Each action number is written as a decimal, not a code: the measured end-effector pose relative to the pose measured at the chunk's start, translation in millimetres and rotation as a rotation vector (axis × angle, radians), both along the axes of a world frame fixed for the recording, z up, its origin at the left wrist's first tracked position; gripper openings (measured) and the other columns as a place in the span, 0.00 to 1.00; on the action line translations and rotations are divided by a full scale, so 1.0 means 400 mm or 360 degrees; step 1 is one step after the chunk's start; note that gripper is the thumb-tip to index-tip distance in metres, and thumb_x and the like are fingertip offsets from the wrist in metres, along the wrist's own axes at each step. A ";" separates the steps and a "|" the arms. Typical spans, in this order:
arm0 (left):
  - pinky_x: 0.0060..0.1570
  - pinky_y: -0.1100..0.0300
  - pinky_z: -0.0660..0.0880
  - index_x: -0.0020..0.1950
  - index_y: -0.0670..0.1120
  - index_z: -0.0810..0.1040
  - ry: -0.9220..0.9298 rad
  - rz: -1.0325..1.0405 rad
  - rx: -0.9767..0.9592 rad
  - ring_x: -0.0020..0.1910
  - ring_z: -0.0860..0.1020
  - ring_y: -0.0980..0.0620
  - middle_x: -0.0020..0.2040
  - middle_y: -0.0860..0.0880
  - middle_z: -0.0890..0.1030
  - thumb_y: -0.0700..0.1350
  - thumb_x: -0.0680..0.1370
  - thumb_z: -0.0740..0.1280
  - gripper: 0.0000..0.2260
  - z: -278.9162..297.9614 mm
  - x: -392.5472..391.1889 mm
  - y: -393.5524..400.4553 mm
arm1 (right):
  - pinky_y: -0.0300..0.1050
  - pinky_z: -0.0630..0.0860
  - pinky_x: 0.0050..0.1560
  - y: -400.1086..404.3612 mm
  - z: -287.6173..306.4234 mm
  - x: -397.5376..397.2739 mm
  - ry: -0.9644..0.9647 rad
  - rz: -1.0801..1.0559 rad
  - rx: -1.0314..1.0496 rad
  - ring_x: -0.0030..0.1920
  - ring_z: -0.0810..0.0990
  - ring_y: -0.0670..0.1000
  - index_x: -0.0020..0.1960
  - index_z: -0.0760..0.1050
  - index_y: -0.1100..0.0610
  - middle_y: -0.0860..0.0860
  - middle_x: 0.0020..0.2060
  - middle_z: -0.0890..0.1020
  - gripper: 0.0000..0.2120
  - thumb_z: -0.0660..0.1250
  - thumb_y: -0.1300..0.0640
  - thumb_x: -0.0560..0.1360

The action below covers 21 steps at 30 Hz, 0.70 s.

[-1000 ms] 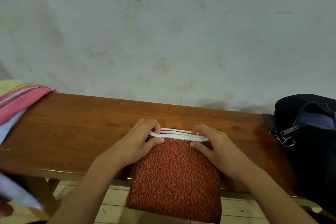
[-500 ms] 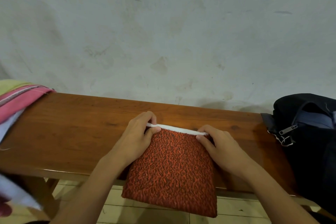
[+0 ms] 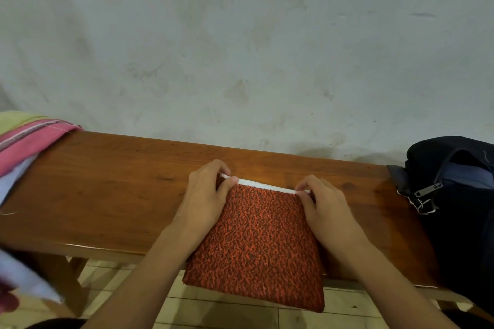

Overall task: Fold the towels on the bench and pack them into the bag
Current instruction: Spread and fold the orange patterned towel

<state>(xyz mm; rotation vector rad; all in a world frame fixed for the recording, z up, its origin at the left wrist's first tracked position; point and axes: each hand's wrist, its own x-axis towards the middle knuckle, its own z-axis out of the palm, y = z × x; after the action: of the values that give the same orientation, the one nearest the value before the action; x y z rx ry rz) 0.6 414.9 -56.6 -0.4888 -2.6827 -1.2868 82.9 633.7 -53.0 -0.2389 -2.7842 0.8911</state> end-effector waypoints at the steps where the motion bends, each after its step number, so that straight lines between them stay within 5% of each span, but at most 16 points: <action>1: 0.39 0.74 0.69 0.47 0.49 0.79 -0.0001 0.0007 0.0007 0.43 0.76 0.63 0.43 0.57 0.79 0.46 0.78 0.70 0.02 0.000 0.000 0.001 | 0.33 0.69 0.40 -0.004 -0.001 0.001 -0.0008 -0.0017 0.0027 0.45 0.73 0.42 0.47 0.75 0.50 0.45 0.46 0.75 0.08 0.61 0.59 0.82; 5: 0.40 0.74 0.70 0.46 0.48 0.81 0.0028 0.0050 0.0069 0.42 0.77 0.62 0.41 0.57 0.80 0.45 0.76 0.72 0.02 0.002 0.004 0.004 | 0.50 0.74 0.46 -0.015 0.001 0.002 -0.0039 -0.0073 0.0220 0.48 0.73 0.49 0.48 0.77 0.51 0.45 0.44 0.74 0.12 0.59 0.64 0.81; 10: 0.42 0.71 0.72 0.45 0.50 0.80 -0.0341 0.0118 0.0130 0.44 0.78 0.61 0.43 0.56 0.81 0.52 0.73 0.75 0.08 0.024 -0.007 -0.017 | 0.48 0.73 0.45 -0.021 0.007 0.004 -0.0067 -0.0138 0.0278 0.48 0.74 0.50 0.50 0.78 0.51 0.46 0.45 0.75 0.12 0.58 0.64 0.82; 14: 0.53 0.55 0.79 0.40 0.49 0.82 -0.0520 -0.0025 0.0184 0.46 0.82 0.55 0.43 0.52 0.84 0.50 0.71 0.76 0.07 0.034 -0.030 -0.050 | 0.48 0.74 0.44 -0.026 0.006 0.006 -0.0070 -0.0134 0.0297 0.47 0.73 0.49 0.51 0.77 0.51 0.46 0.45 0.74 0.12 0.58 0.64 0.82; 21: 0.55 0.67 0.72 0.42 0.48 0.81 -0.0423 -0.0388 0.0387 0.55 0.79 0.62 0.55 0.58 0.82 0.45 0.75 0.73 0.03 0.036 -0.022 -0.035 | 0.47 0.70 0.43 -0.022 0.006 0.001 -0.0094 -0.0152 0.0363 0.46 0.74 0.50 0.49 0.75 0.50 0.47 0.44 0.75 0.12 0.57 0.64 0.81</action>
<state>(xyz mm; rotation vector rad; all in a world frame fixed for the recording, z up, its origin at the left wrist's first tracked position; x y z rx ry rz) -8.4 400.8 -42.2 -0.6710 -2.6778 -1.8377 83.3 624.7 -50.8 -0.3624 -2.8691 0.5473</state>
